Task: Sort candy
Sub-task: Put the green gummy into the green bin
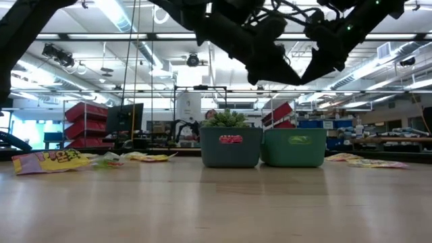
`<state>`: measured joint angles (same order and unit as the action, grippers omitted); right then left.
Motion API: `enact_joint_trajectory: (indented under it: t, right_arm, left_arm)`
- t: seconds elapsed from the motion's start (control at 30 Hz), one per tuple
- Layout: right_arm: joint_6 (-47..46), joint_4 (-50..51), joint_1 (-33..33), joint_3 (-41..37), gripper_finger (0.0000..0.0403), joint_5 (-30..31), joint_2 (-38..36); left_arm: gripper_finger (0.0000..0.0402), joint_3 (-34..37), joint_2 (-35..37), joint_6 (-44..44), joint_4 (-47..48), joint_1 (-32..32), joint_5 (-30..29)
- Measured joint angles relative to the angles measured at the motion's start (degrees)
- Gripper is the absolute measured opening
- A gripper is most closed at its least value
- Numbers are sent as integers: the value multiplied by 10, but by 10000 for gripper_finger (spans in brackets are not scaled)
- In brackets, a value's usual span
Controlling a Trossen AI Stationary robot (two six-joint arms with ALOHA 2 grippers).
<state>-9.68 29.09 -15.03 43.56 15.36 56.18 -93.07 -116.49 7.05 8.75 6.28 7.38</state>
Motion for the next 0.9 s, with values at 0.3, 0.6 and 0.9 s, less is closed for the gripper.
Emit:
enact_joint_trajectory:
  t: [0.3, 0.6, 0.9]
  right_arm:
    - [27, -170, 6, -84, 0, -56, 0]
    - [7, -248, 39, -105, 0, -79, 16]
    - [-6, -291, 90, -105, 0, -36, 42]
  left_arm:
    - [0, 166, 107, -5, -95, 1, 2]
    - [0, 302, 252, -41, -48, 20, -63]
    - [0, 394, 358, -135, 51, 94, -99]
